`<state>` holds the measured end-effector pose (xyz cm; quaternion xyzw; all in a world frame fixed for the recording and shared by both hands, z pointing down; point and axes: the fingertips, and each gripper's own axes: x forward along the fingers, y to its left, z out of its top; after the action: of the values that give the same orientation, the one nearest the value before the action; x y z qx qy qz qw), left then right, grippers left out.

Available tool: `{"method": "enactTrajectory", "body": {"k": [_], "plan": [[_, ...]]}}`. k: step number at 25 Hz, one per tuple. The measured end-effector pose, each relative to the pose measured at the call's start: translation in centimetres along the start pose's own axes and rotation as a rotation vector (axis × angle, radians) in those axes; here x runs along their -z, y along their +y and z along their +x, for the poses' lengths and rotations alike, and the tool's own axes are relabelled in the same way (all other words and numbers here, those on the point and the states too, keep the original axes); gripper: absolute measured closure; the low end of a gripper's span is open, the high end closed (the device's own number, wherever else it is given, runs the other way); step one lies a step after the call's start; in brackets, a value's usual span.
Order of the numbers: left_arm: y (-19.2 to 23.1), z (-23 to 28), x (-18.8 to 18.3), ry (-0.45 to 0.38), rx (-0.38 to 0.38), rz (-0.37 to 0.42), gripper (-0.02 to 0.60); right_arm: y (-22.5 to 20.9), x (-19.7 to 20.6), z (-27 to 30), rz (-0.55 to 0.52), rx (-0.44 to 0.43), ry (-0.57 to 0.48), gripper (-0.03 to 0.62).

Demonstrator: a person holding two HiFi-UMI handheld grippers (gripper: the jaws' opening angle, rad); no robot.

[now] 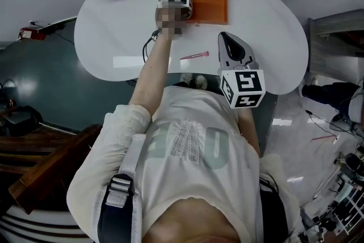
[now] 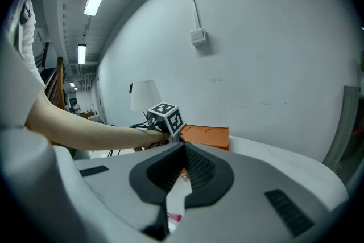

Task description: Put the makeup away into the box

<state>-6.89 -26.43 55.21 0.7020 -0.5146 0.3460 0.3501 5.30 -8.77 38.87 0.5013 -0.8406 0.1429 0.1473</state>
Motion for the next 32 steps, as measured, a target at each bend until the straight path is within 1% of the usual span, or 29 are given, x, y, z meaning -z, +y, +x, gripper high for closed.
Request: {"method": "enactTrajectory", "body": {"k": [5,10,13,16,22,25,27,29,30,32], "plan": [[-0.2,0.3,-0.1,0.010,0.007,0.013,0.259,-0.6,0.4,0.0,0.016,0.012,0.006,0.597],[0.3,0.3,-1.0,-0.038,-0.067,-0.004,0.259,-0.6,0.3,0.0,0.018,0.008,0.003,0.597],[0.0,0.0,-1.3,-0.052,-0.058,0.008,0.259,-0.6,0.2,0.1,0.019,0.005,0.001,0.597],[-0.1,-0.6,-1.7,-0.074,-0.045,0.002,0.259,-0.6,0.2,0.2,0.018,0.001,0.001,0.597],[0.0,-2.4,-2.6,-0.126,-0.069,0.012,0.259,-0.2,0.0,0.6,0.007,-0.013,-0.002,0.597],[-0.2,-4.1,-3.6,-0.189,-0.056,0.007,0.259,0.0,-0.5,0.8,-0.009,-0.022,-0.012,0.597],[-0.8,-5.7,-4.3,-0.239,-0.015,0.012,0.261,0.1,-1.1,1.0,-0.018,-0.025,-0.024,0.597],[-1.4,-7.6,-4.9,-0.300,0.039,-0.003,0.272,0.2,-1.7,1.1,-0.026,-0.028,-0.038,0.597],[-1.6,-8.7,-5.1,-0.338,0.060,-0.016,0.296,0.2,-2.0,1.2,-0.029,-0.029,-0.045,0.597],[-1.9,-10.9,-5.5,-0.419,0.074,-0.012,0.377,0.3,-2.5,1.2,-0.035,-0.034,-0.056,0.597]]}}
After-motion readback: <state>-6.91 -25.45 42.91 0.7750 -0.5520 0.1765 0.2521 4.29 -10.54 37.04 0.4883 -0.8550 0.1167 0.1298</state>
